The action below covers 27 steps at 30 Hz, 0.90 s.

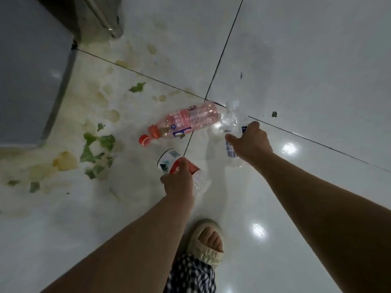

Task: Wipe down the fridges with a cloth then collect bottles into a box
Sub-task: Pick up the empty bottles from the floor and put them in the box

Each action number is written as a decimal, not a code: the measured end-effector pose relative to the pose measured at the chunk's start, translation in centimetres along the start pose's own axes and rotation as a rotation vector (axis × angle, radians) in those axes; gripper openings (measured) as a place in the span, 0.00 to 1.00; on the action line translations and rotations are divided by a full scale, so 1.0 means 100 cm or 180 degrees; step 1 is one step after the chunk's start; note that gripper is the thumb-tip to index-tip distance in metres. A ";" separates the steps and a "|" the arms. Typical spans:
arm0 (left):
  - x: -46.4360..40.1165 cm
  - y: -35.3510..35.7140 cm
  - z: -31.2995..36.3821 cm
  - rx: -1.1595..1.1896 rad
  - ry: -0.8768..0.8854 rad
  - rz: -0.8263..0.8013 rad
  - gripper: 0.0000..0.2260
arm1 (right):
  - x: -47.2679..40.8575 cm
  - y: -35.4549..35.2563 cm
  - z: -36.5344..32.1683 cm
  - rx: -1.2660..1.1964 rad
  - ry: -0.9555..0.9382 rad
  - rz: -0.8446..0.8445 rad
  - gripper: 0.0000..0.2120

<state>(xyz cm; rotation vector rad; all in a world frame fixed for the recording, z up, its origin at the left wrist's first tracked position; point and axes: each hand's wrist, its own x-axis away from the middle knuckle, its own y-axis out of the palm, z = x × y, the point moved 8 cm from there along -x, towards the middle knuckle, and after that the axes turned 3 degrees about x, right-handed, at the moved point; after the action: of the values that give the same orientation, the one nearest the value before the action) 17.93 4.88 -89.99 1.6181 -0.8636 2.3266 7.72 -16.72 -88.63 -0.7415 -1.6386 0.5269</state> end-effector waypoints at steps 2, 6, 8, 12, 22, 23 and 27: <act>-0.014 0.014 -0.005 0.0096 -0.0257 -0.0010 0.32 | -0.016 0.013 0.003 0.0013 -0.0046 0.0025 0.29; -0.041 0.037 0.002 0.0428 -0.0299 -0.0459 0.33 | -0.036 0.030 0.011 0.0006 -0.0043 0.0099 0.29; -0.050 0.045 0.009 0.0521 -0.0258 -0.0647 0.31 | -0.042 0.032 0.014 0.0017 -0.0052 0.0185 0.29; -0.064 0.057 0.026 0.0644 -0.0168 -0.0712 0.30 | -0.052 0.031 0.012 -0.0061 -0.0123 0.0306 0.28; -0.069 0.065 0.050 0.0277 0.0024 -0.0742 0.26 | -0.056 0.035 -0.010 -0.0053 -0.0445 0.0160 0.28; -0.067 0.063 0.053 0.0161 0.0044 -0.0774 0.25 | -0.053 0.035 -0.012 -0.0029 -0.0479 0.0126 0.29; -0.048 0.043 0.065 -0.0302 0.0137 -0.0652 0.19 | -0.028 0.020 -0.022 0.0117 -0.0613 0.0110 0.31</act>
<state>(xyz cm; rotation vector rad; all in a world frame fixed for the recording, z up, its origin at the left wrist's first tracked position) 23.04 -1.32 -94.33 1.5342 -0.7487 2.1401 10.48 -17.46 -91.58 -0.7107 -1.7913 0.6684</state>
